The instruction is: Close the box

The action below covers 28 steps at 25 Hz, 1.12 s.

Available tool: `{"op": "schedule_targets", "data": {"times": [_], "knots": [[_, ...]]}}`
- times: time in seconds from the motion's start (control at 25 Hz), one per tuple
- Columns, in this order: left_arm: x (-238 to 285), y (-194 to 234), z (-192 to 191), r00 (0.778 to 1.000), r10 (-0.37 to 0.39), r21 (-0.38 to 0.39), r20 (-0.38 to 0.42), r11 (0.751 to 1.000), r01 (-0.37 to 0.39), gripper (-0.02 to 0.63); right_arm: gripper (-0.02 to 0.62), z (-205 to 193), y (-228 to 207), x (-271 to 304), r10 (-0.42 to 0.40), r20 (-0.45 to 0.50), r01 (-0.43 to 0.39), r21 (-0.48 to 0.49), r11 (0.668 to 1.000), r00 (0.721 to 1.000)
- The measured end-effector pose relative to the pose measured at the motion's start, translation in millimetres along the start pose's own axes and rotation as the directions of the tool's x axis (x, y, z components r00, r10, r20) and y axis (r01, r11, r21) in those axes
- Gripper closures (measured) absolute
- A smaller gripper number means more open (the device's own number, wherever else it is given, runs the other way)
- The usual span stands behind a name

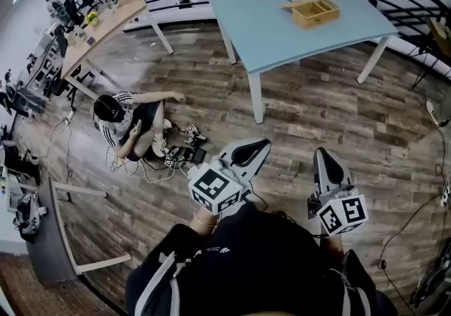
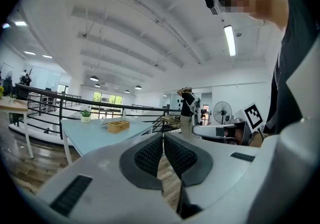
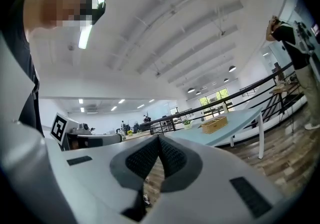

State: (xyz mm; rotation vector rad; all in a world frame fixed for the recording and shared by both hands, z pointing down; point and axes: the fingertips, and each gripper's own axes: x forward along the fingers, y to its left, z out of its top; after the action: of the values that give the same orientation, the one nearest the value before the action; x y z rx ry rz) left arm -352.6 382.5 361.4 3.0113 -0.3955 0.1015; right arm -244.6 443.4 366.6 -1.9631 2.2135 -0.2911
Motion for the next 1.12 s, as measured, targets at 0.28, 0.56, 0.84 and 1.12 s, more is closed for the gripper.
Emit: {"op": "schedule_targets", "data": {"times": [0.28,0.56,0.84,1.12], "knots": [[20,-34,-6,1.000,-0.008,0.011,-0.011,1.000,0.008,0.586,0.595,-3,-25,-37,-0.027,0.001,0.027,0.008,1.000,1.000],[31,-55,-10,1.000,-0.017,0.009,-0.020,1.000,0.018,0.586,0.595,-4,-42,-65,-0.057,-0.009,0.057,0.004,0.998,0.998],[48,-59,-10,0.999,-0.025,-0.006,-0.023,1.000,0.025,0.586,0.594,-1,-57,-72,-0.074,-0.015,0.074,-0.003,0.997,0.997],[65,-37,-5,1.000,-0.024,-0.020,-0.017,1.000,0.024,0.586,0.594,11,-73,-51,-0.079,0.005,0.079,-0.007,0.997,0.997]]}}
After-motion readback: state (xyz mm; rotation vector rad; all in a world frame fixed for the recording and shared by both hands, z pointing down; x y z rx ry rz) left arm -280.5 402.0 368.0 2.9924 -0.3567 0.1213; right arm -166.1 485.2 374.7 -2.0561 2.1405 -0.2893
